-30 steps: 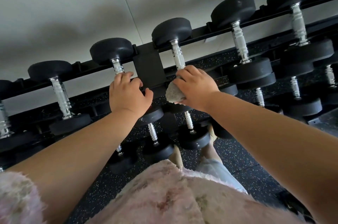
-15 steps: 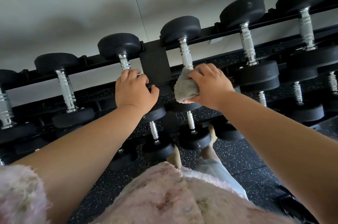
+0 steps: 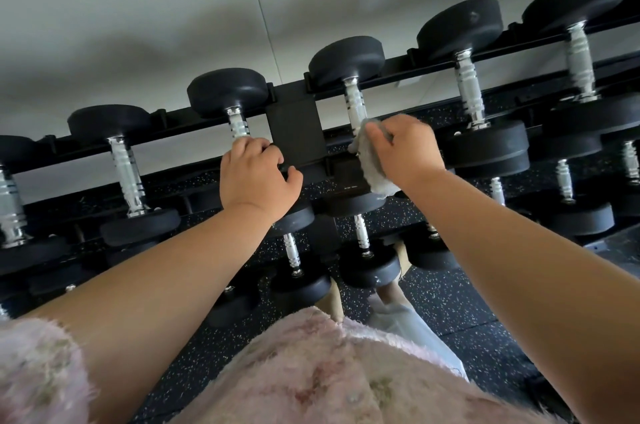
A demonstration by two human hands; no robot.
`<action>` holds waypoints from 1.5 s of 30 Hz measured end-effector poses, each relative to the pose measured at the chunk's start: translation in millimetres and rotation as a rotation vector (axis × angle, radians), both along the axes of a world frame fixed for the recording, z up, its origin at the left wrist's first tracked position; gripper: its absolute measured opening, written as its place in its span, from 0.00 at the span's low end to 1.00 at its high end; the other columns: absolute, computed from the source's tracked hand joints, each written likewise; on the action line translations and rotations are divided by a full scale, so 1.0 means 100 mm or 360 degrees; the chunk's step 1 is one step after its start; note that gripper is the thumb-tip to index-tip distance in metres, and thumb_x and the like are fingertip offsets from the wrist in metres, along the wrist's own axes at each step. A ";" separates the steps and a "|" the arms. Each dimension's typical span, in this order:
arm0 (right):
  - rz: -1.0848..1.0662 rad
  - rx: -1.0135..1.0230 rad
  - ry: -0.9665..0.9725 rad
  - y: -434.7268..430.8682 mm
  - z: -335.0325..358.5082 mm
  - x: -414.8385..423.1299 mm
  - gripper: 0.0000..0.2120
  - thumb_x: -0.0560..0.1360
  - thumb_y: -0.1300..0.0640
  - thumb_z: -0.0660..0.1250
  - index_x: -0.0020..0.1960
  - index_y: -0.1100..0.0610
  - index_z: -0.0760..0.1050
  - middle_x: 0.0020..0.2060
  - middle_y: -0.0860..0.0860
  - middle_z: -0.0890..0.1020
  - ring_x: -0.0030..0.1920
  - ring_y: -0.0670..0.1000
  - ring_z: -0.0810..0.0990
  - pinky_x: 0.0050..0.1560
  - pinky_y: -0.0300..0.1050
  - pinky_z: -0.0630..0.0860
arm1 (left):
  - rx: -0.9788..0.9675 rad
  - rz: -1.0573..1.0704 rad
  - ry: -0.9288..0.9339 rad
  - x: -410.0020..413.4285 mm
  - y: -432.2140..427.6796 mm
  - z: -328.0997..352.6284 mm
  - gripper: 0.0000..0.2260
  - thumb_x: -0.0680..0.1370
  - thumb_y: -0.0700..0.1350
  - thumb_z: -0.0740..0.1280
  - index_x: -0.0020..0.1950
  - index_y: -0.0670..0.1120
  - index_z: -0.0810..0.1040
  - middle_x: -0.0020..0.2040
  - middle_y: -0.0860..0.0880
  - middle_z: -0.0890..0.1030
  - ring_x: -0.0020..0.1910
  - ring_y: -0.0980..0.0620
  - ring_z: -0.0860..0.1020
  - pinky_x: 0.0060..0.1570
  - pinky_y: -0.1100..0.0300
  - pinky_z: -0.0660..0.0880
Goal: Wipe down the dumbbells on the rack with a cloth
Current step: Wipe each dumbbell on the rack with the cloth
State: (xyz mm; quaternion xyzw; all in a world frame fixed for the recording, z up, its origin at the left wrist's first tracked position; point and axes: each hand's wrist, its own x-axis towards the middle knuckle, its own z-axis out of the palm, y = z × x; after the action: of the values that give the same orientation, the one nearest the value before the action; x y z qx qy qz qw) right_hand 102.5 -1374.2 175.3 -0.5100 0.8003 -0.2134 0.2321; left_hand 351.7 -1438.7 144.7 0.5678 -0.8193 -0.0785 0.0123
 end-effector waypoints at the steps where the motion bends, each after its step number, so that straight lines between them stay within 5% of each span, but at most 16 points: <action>1: -0.0185 -0.0031 -0.0120 -0.10 0.04 0.02 0.22 0.85 0.42 0.59 0.39 0.53 0.78 0.35 0.50 0.82 0.36 0.50 0.82 0.38 0.47 0.82 | 0.0009 0.0001 -0.0012 0.00 0.00 0.00 0.18 0.76 0.60 0.63 0.52 0.51 0.85 0.58 0.54 0.81 0.67 0.47 0.71 0.66 0.49 0.70; 3: -0.0404 -0.0099 -0.0260 -0.32 0.09 0.03 0.24 0.85 0.37 0.54 0.43 0.53 0.77 0.41 0.53 0.82 0.40 0.54 0.82 0.43 0.50 0.82 | 0.0028 -0.0002 -0.0036 -0.01 -0.01 0.01 0.18 0.77 0.60 0.62 0.53 0.51 0.85 0.58 0.55 0.81 0.68 0.47 0.70 0.66 0.49 0.70; 5: -0.0276 0.0129 -0.0310 -0.49 0.08 0.08 0.28 0.83 0.33 0.50 0.61 0.53 0.76 0.55 0.56 0.80 0.53 0.56 0.81 0.54 0.54 0.80 | 0.0041 -0.0003 -0.0046 -0.01 -0.01 0.00 0.17 0.77 0.60 0.63 0.52 0.51 0.85 0.58 0.55 0.80 0.68 0.47 0.70 0.66 0.49 0.70; 8: 0.0017 0.0695 -0.0151 -0.53 -0.06 0.11 0.35 0.80 0.35 0.59 0.78 0.55 0.56 0.67 0.62 0.72 0.62 0.63 0.76 0.61 0.61 0.78 | 0.0047 -0.0009 -0.0041 -0.01 0.00 0.00 0.17 0.77 0.60 0.63 0.52 0.51 0.85 0.59 0.54 0.81 0.69 0.47 0.69 0.66 0.49 0.70; 13: 0.0035 0.0896 0.0040 -0.58 -0.14 0.04 0.32 0.82 0.39 0.61 0.74 0.61 0.60 0.60 0.62 0.78 0.57 0.62 0.79 0.51 0.53 0.78 | 0.0036 -0.0001 -0.0007 0.01 -0.01 0.00 0.16 0.76 0.59 0.66 0.51 0.49 0.85 0.58 0.53 0.81 0.69 0.46 0.70 0.67 0.48 0.70; 20: -0.0287 0.0363 -0.0349 -1.02 -0.10 0.05 0.26 0.83 0.38 0.59 0.68 0.59 0.67 0.55 0.58 0.80 0.55 0.61 0.81 0.56 0.56 0.79 | -0.0004 0.0003 0.0016 0.00 0.00 -0.05 0.14 0.75 0.57 0.68 0.47 0.48 0.85 0.58 0.51 0.82 0.67 0.46 0.72 0.64 0.47 0.71; 24: 0.0114 0.0688 -0.0071 -0.85 -0.16 -0.06 0.27 0.83 0.38 0.57 0.67 0.61 0.71 0.52 0.56 0.78 0.53 0.58 0.78 0.53 0.51 0.73 | 0.0006 -0.0001 -0.0006 0.00 -0.01 -0.04 0.14 0.75 0.57 0.67 0.49 0.49 0.85 0.59 0.52 0.82 0.68 0.46 0.71 0.66 0.48 0.70; 27: 0.0510 0.1126 0.0232 -0.75 -0.23 -0.12 0.34 0.83 0.34 0.52 0.71 0.63 0.71 0.61 0.62 0.80 0.60 0.62 0.79 0.62 0.55 0.75 | 0.0011 -0.0006 -0.0008 0.00 -0.01 -0.03 0.15 0.75 0.57 0.66 0.49 0.48 0.86 0.58 0.51 0.82 0.68 0.45 0.72 0.67 0.47 0.70; 30: 0.0993 0.1415 -0.0405 -0.88 -0.04 -0.02 0.25 0.86 0.42 0.51 0.61 0.58 0.79 0.49 0.54 0.83 0.48 0.59 0.80 0.57 0.49 0.75 | 0.0006 -0.0007 -0.0036 -0.01 -0.01 -0.03 0.16 0.75 0.57 0.65 0.49 0.48 0.86 0.58 0.52 0.82 0.68 0.46 0.72 0.66 0.48 0.69; 31: 0.0976 0.1315 -0.0669 -0.97 -0.10 -0.01 0.22 0.86 0.45 0.52 0.52 0.55 0.81 0.43 0.52 0.82 0.42 0.58 0.79 0.50 0.47 0.75 | 0.0006 -0.0006 -0.0038 -0.01 -0.01 -0.02 0.16 0.75 0.57 0.65 0.49 0.48 0.86 0.58 0.52 0.82 0.67 0.46 0.72 0.66 0.48 0.69; 33: 0.0484 0.0956 -0.0525 -1.10 0.03 -0.03 0.21 0.86 0.43 0.56 0.42 0.54 0.75 0.36 0.52 0.79 0.40 0.57 0.81 0.40 0.45 0.75 | -0.0002 -0.0005 -0.0026 -0.01 -0.01 -0.03 0.16 0.75 0.57 0.65 0.49 0.48 0.86 0.57 0.52 0.82 0.66 0.46 0.72 0.66 0.48 0.69; 36: -0.0034 0.0560 -0.0278 -1.07 -0.13 -0.09 0.21 0.82 0.37 0.61 0.53 0.56 0.73 0.44 0.53 0.82 0.47 0.56 0.83 0.46 0.49 0.80 | -0.0014 -0.0018 -0.0025 -0.01 0.00 -0.02 0.16 0.75 0.57 0.66 0.49 0.47 0.86 0.57 0.51 0.82 0.66 0.45 0.73 0.65 0.48 0.69; 38: -0.0003 0.0737 -0.0340 -0.93 -0.17 -0.03 0.24 0.81 0.38 0.63 0.65 0.58 0.68 0.51 0.55 0.81 0.50 0.56 0.82 0.50 0.52 0.80 | -0.0023 -0.0030 -0.0041 -0.01 -0.01 -0.02 0.16 0.75 0.57 0.66 0.49 0.47 0.86 0.57 0.51 0.83 0.67 0.45 0.73 0.65 0.48 0.70; 40: 0.0259 0.1007 -0.0087 -0.76 -0.17 -0.05 0.29 0.82 0.39 0.63 0.71 0.60 0.64 0.56 0.59 0.79 0.53 0.59 0.81 0.53 0.53 0.79 | -0.0025 -0.0035 -0.0037 -0.01 -0.01 -0.02 0.17 0.75 0.58 0.66 0.48 0.47 0.86 0.56 0.51 0.83 0.66 0.45 0.74 0.64 0.48 0.70; 42: 0.0382 0.0974 0.0143 -0.64 -0.07 -0.14 0.24 0.83 0.41 0.61 0.67 0.61 0.70 0.56 0.59 0.80 0.54 0.59 0.81 0.53 0.53 0.79 | -0.0027 -0.0030 -0.0033 -0.01 0.00 -0.02 0.16 0.75 0.57 0.67 0.47 0.47 0.86 0.56 0.51 0.83 0.65 0.46 0.73 0.63 0.48 0.70; 45: 0.0086 0.0487 -0.0011 -0.63 0.18 -0.26 0.13 0.84 0.45 0.59 0.54 0.55 0.74 0.46 0.53 0.81 0.45 0.54 0.81 0.42 0.49 0.80 | -0.0033 -0.0030 -0.0029 -0.01 0.00 -0.01 0.15 0.75 0.57 0.68 0.47 0.47 0.86 0.55 0.51 0.82 0.64 0.46 0.73 0.63 0.48 0.70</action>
State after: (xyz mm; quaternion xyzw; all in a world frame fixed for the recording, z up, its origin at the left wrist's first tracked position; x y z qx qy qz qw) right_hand 76.5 -1436.8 193.7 -0.4893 0.8087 -0.0843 0.3155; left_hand 350.9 -1439.2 143.3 0.5605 -0.8255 -0.0650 0.0100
